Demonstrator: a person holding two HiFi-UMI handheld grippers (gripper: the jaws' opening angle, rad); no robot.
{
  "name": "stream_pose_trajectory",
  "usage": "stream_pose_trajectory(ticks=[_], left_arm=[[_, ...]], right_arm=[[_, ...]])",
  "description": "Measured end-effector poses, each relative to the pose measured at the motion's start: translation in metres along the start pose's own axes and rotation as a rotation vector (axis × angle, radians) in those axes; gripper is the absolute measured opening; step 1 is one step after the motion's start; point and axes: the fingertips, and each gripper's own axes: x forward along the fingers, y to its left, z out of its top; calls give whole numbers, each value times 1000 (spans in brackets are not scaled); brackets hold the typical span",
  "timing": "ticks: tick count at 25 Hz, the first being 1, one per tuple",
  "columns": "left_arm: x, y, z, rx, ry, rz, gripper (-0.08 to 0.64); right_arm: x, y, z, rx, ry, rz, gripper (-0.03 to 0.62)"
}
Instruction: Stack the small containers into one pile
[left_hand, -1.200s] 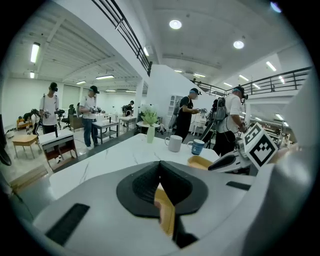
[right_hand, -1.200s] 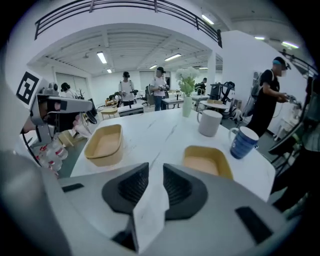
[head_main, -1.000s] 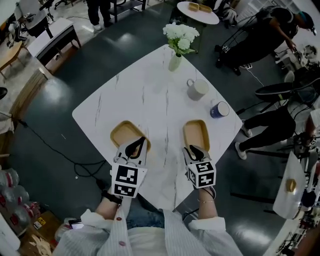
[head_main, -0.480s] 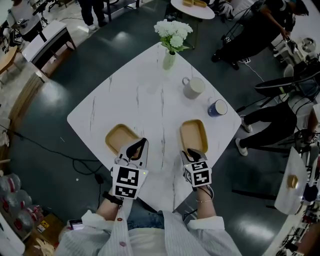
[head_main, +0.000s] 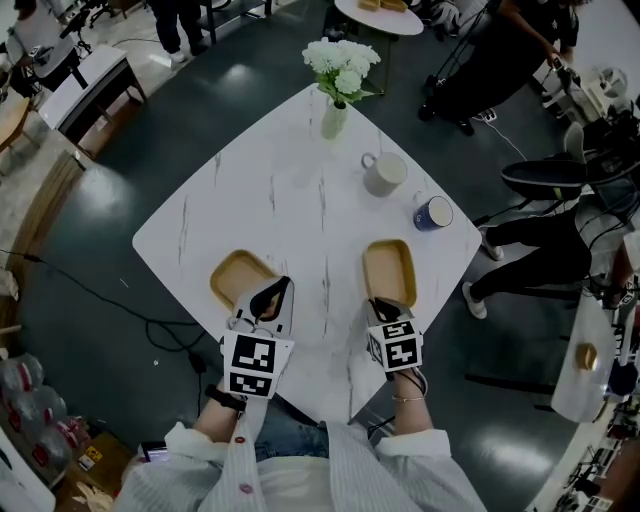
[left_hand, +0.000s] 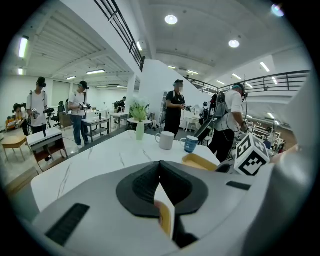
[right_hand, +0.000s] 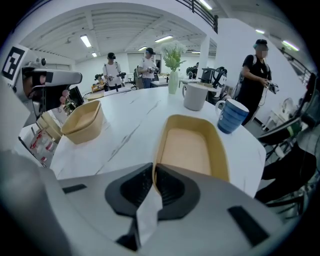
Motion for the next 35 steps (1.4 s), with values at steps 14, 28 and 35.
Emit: stream_pose_trajectory(ticks=[14, 28, 35], left_arm=[[-28, 17, -1, -12, -28, 38, 17], [-89, 57, -13, -63, -66, 159, 17], [-129, 84, -29, -102, -82, 241, 17]], right_arm=[[-17, 34, 36, -62, -80, 33, 25], [-22, 115, 88, -200, -148, 131, 25], [-27, 176, 110, -306, -191, 203, 25]])
